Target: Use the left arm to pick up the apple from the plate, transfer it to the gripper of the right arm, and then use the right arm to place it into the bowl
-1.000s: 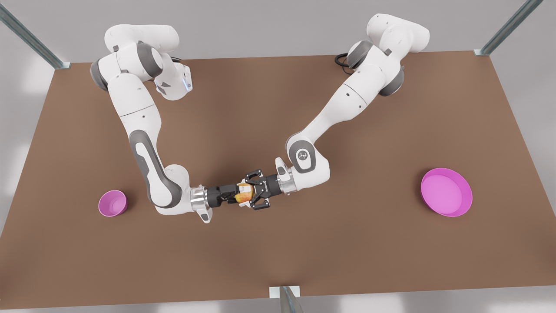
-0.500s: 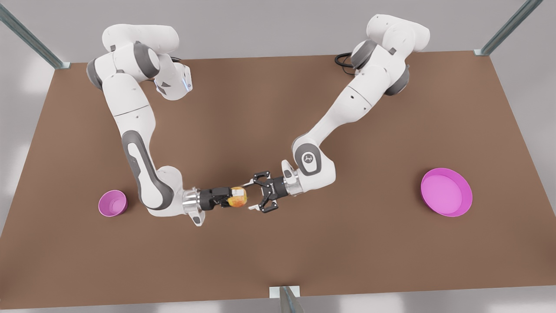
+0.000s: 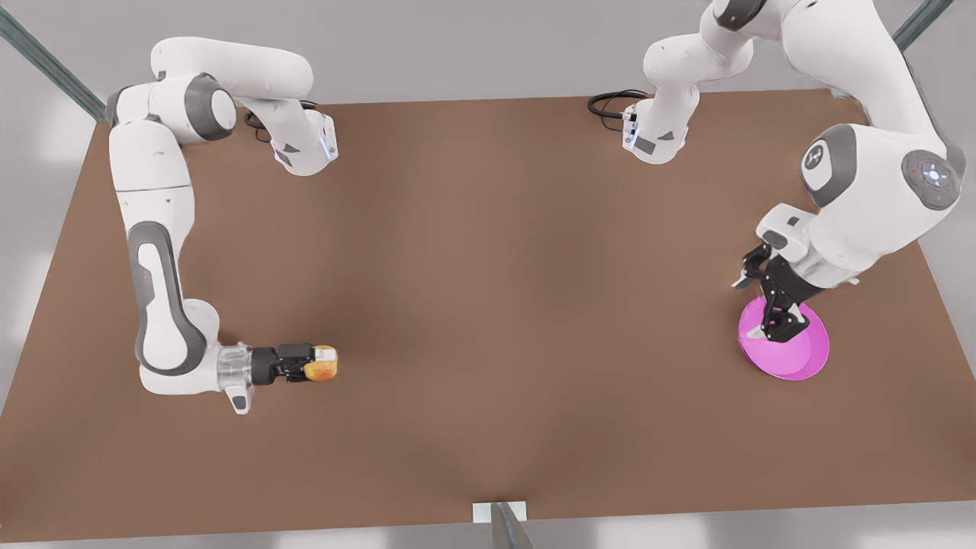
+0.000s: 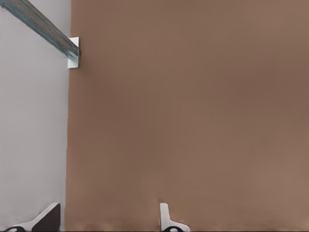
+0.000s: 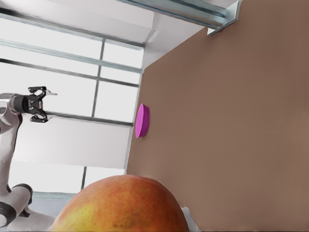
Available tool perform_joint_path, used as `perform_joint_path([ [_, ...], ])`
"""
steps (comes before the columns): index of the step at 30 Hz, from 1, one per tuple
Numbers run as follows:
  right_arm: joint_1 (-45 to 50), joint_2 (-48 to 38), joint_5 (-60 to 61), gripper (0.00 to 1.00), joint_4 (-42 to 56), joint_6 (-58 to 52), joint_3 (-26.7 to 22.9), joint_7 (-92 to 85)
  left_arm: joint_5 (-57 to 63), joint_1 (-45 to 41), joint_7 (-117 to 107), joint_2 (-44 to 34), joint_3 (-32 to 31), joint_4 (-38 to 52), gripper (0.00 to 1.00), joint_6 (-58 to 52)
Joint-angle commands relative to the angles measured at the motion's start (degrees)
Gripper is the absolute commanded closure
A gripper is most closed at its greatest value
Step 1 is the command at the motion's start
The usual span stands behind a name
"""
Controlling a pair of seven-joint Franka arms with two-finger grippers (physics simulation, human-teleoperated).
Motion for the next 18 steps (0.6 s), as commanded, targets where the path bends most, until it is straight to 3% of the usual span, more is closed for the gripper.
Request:
perform_joint_path([
  [1, -2.1, -0.8, -9.7, 0.35, 0.0, -2.9, 0.0, 6.4, -0.5, -6.6, -82.9, -5.6, 11.2, -3.7, 0.00, -10.5],
  [3, -4.6, -1.2, -13.6, 0.35, 0.0, -4.0, 0.2, 6.7, 1.1, -7.1, -84.1, -10.5, 11.3, -12.1, 0.00, -3.4],
  [6, -8.2, -1.7, -17.5, 0.35, 0.0, -5.3, 0.2, 6.5, 3.3, -8.2, -84.4, -4.1, 11.1, -4.0, 0.00, -9.3],
  [18, -17.8, -1.2, -26.4, 0.35, 4.1, -8.5, -0.5, 4.1, 2.8, -7.8, -84.4, -3.4, 11.2, -4.2, 0.00, -10.3],
])
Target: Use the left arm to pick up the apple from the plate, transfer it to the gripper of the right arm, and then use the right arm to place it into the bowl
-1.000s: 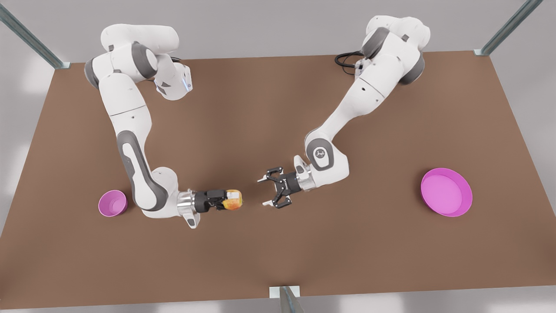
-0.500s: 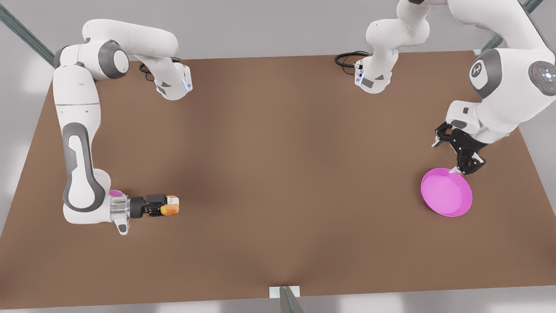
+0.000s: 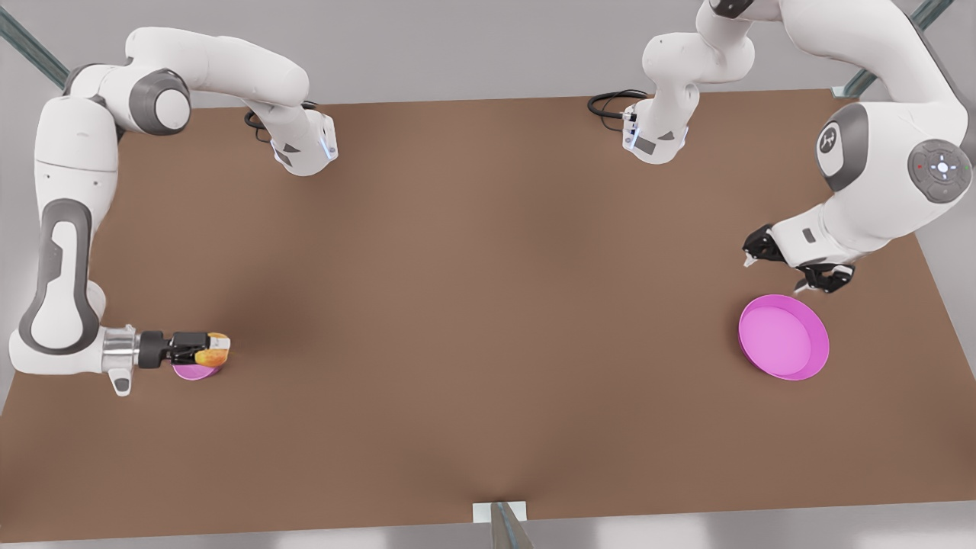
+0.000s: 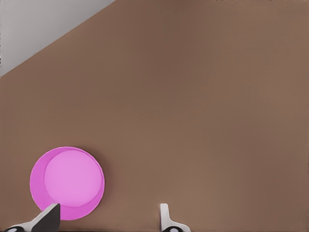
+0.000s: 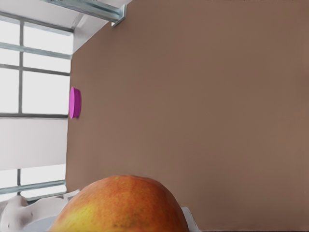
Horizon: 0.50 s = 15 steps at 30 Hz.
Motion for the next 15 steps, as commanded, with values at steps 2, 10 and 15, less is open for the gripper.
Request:
perform_joint_path([
  [2, -1.1, 0.4, -4.0, 0.35, 2.5, -3.1, -0.3, 0.6, 0.0, 0.0, -31.1, 0.0, 0.0, 0.0, 0.00, -1.0],
  [10, -1.0, 3.9, -13.4, 0.34, 7.8, -2.7, -2.8, -1.5, 0.0, 0.1, -30.8, 0.4, 0.0, 0.0, 0.00, -1.0],
  [15, -1.0, 5.1, -15.4, 0.33, 7.9, -2.4, -3.5, -1.5, 0.0, 0.1, -30.9, 0.5, 0.0, -0.1, 0.00, -1.0],
])
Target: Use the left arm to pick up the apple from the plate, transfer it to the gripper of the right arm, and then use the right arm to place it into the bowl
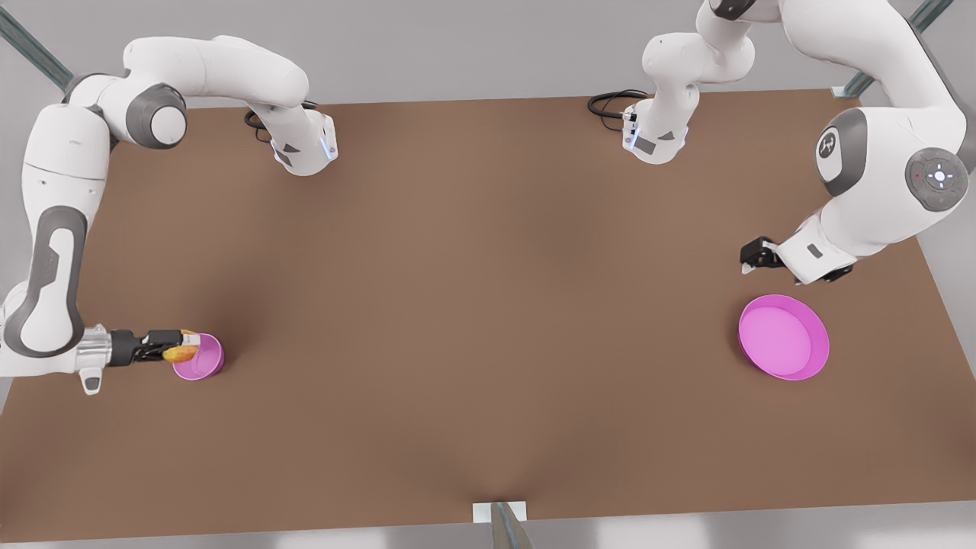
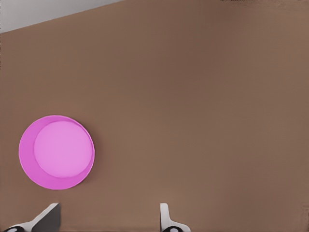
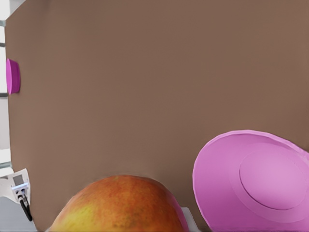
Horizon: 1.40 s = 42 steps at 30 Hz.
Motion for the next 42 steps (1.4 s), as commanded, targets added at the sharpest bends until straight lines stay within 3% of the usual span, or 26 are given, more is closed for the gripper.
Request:
perform_joint_path([
  [1, 0.0, 0.7, -1.6, 0.33, 0.2, 0.7, -0.5, -1.0, 0.0, 0.1, -13.4, -0.1, 0.1, 0.0, 0.00, -0.1],
  [11, 0.0, 4.4, -1.8, 0.33, 3.9, 3.5, -3.8, -0.7, -0.1, 0.1, -13.4, 0.3, 0.1, 0.0, 0.00, -0.1],
  [24, 0.1, 6.0, -3.5, 0.29, 3.8, 5.6, -3.8, -0.8, -0.1, 0.7, -13.3, 0.7, 0.1, 0.0, 0.00, 0.1],
  [25, 0.1, 6.0, -3.5, 0.25, 3.8, 5.6, -3.8, -0.7, -0.1, 0.7, -13.3, 0.7, 0.1, 0.0, 0.00, 0.0],
  [27, 0.1, 6.0, -3.5, 0.02, 3.8, 5.6, -3.8, -0.6, -0.1, 0.7, -13.3, 0.7, 0.1, 0.0, 0.00, 0.0],
  [31, 0.4, 5.4, -3.4, 0.01, 3.8, 5.3, -3.8, -0.2, -0.1, 0.7, -13.4, 0.7, 0.1, 0.1, 0.00, 0.0],
  [36, 1.9, -2.4, -6.8, 0.01, 3.9, 2.4, -2.7, 6.4, -0.1, 0.6, -13.5, 0.7, 0.1, 0.2, 0.00, -0.1],
  [42, 26.6, -22.7, -29.0, 0.00, 5.1, 1.0, -2.9, 30.2, -0.1, 0.6, -13.5, 0.7, 0.0, 0.4, 0.00, 0.1],
])
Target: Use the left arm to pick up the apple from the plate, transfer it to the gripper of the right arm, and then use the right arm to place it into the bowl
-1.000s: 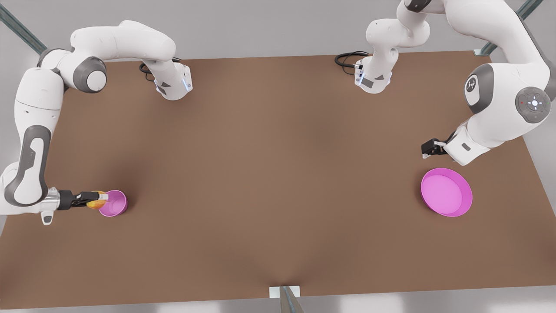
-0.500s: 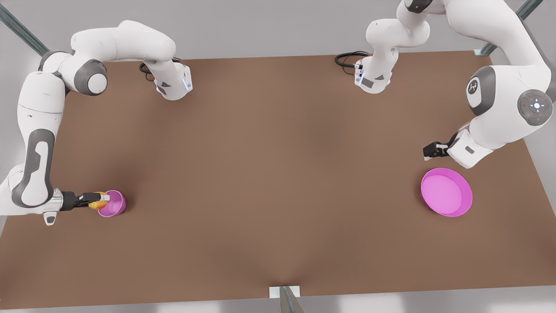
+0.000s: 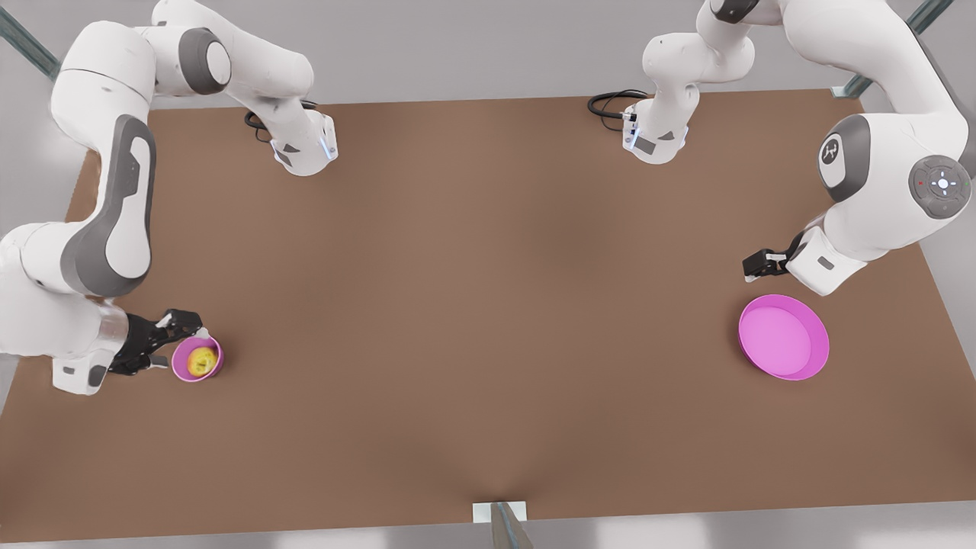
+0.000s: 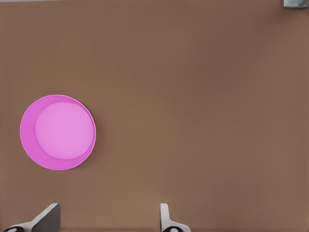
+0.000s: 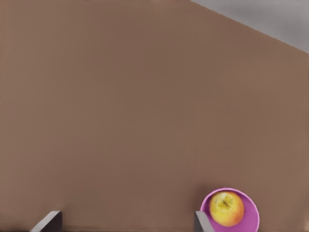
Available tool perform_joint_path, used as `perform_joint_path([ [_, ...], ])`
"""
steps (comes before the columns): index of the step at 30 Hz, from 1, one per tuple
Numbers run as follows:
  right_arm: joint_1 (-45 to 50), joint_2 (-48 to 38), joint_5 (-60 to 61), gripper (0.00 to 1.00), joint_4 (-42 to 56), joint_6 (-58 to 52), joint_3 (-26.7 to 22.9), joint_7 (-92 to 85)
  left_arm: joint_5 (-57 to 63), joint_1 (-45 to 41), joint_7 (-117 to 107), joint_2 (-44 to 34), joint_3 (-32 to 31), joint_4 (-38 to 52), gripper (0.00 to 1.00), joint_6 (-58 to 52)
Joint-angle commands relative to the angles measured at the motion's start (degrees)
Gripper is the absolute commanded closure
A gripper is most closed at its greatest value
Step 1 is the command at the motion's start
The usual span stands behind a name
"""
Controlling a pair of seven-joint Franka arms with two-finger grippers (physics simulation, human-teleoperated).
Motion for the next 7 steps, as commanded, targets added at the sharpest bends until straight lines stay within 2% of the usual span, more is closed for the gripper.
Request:
perform_joint_path([
  [1, 3.9, -4.0, -10.6, 0.00, -0.4, -2.3, 0.1, 25.0, 0.0, -0.1, -1.4, 0.2, 0.0, 0.1, 0.00, 0.3],
  [3, 3.7, -11.2, -10.8, 0.00, -9.8, 1.4, 0.6, 25.4, 0.0, -0.3, -1.4, 0.7, 0.0, 0.8, 0.00, 0.3],
  [4, 4.5, -17.5, -11.5, 0.00, -18.1, 4.4, 0.5, 29.7, 0.0, -0.3, -1.4, 0.7, -0.1, 0.9, 0.00, 0.3],
  [5, 4.6, -19.4, -11.4, 0.02, -19.8, 5.0, 0.4, 31.2, 0.0, -0.3, -1.4, 0.7, -0.1, 1.0, 0.00, 0.3],
  [7, 4.5, -17.7, -11.1, 0.00, -20.3, 6.6, 0.4, 32.3, 0.1, -0.4, -1.4, 0.8, -0.1, 1.1, 0.00, 0.4],
])
